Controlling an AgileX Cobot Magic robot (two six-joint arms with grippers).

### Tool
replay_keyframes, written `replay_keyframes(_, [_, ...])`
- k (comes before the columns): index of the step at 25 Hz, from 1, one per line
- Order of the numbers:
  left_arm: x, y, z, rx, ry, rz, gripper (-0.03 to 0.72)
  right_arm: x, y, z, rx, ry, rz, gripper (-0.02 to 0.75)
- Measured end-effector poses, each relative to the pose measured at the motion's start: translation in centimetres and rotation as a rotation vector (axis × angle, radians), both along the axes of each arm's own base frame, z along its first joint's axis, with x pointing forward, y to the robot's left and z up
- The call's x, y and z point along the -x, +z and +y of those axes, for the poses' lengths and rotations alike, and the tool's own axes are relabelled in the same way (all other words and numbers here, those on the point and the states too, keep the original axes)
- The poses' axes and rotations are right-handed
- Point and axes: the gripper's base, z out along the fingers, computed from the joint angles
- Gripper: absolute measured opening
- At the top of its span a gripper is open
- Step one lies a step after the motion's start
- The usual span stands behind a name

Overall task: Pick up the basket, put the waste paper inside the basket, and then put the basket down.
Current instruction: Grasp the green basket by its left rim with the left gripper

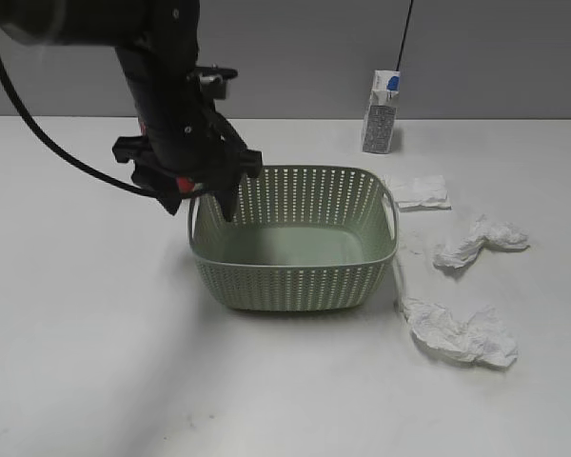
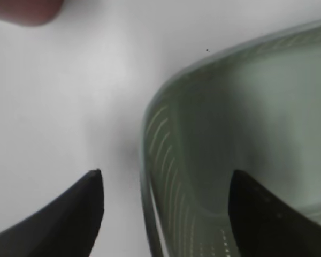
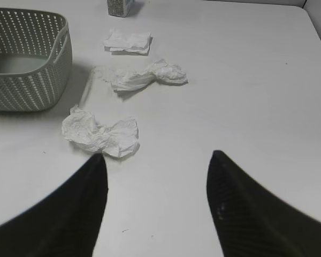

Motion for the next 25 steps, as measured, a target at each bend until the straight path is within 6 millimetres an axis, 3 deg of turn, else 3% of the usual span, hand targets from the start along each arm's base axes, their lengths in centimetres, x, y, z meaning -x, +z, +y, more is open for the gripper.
replay_keyframes(3, [-0.2, -2.6, -0.2, -0.031, 0.018, 0.058, 0.555, 0.0, 0.0, 0.0, 0.0, 0.0, 0.0, 0.446])
replay_keyframes(7, [-0.3, -3.9, -0.3, -0.044, 0.041, 0.088, 0.495, 0.0, 0.0, 0.0, 0.0, 0.0, 0.0, 0.446])
replay_keyframes(9, [-0.3, -3.9, -0.3, -0.039, 0.046, 0.086, 0.4, 0.0, 0.0, 0.0, 0.0, 0.0, 0.0, 0.446])
replay_keyframes(13, [-0.4, -3.9, -0.4, -0.034, 0.049, 0.084, 0.083, 0.0, 0.0, 0.0, 0.0, 0.0, -0.001, 0.446])
replay_keyframes(15, [-0.5, -3.8, -0.5, -0.021, 0.061, 0.083, 0.011, 0.0, 0.0, 0.0, 0.0, 0.0, -0.001, 0.446])
replay_keyframes(21, [-0.1, -2.6, -0.2, -0.029, 0.052, 0.084, 0.0, 0.0, 0.0, 0.0, 0.0, 0.0, -0.001, 0.446])
replay_keyframes(25, [0.3, 0.3, 0.5, -0.057, 0.03, 0.037, 0.0, 0.0, 0.0, 0.0, 0.0, 0.0, -0.003, 0.446])
